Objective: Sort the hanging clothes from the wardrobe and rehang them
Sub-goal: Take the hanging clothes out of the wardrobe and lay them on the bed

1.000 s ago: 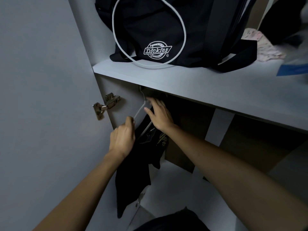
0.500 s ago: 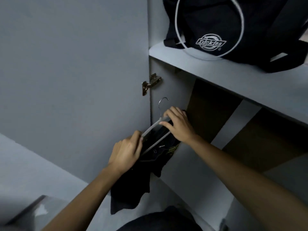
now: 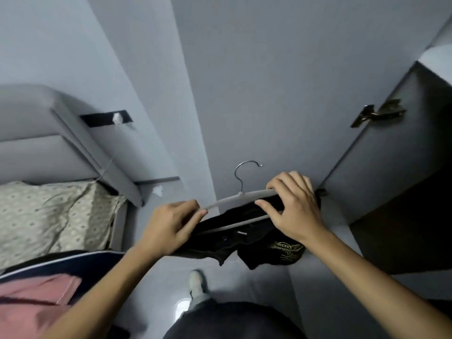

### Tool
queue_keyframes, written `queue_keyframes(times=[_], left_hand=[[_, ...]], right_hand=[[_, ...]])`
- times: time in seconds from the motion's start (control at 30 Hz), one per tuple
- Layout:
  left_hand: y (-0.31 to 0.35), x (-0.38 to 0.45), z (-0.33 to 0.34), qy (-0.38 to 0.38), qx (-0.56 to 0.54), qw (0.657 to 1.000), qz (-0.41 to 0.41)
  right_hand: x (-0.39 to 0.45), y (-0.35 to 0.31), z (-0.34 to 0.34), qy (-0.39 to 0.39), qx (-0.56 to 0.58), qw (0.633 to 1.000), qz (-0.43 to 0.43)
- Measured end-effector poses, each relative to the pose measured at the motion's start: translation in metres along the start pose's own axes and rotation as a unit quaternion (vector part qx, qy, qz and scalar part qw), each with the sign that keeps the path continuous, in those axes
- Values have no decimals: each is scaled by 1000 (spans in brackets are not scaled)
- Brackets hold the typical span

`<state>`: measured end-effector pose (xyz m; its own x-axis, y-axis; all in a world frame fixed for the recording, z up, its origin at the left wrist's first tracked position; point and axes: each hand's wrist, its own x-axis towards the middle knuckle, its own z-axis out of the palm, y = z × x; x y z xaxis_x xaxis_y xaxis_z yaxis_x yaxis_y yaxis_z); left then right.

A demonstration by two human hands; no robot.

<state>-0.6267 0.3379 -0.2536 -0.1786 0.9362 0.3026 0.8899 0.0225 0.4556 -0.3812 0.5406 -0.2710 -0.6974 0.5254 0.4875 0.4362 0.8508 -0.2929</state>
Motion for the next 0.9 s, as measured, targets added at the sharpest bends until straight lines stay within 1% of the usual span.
queue_keyframes(times=[0.1, 0.2, 0.33, 0.43, 0.57, 0.77, 0.83, 0.9], left_hand=[[-14, -42, -25, 39, 14, 998, -53], [-32, -84, -44, 59, 26, 993, -103], [-53, -145, -74, 101, 36, 980, -167], [-74, -198, -99, 129, 45, 965, -224], [-103, -269, -132, 183, 69, 937, -290], [-131, -373, -182, 280, 79, 877, -383], [-135, -409, -194, 295, 73, 862, -405], [-139, -447, -200, 308, 57, 835, -452]], right_hand=[[10, -12, 21, -53, 24, 998, -28], [27, -42, 53, -99, 50, 993, -46], [56, -103, 97, -138, 113, 980, -84], [78, -164, 130, -150, 127, 972, -129], [104, -260, 173, -172, 161, 955, -180], [123, -392, 237, -211, 219, 912, -275], [128, -433, 257, -222, 236, 898, -297], [132, -472, 277, -240, 252, 882, -317]])
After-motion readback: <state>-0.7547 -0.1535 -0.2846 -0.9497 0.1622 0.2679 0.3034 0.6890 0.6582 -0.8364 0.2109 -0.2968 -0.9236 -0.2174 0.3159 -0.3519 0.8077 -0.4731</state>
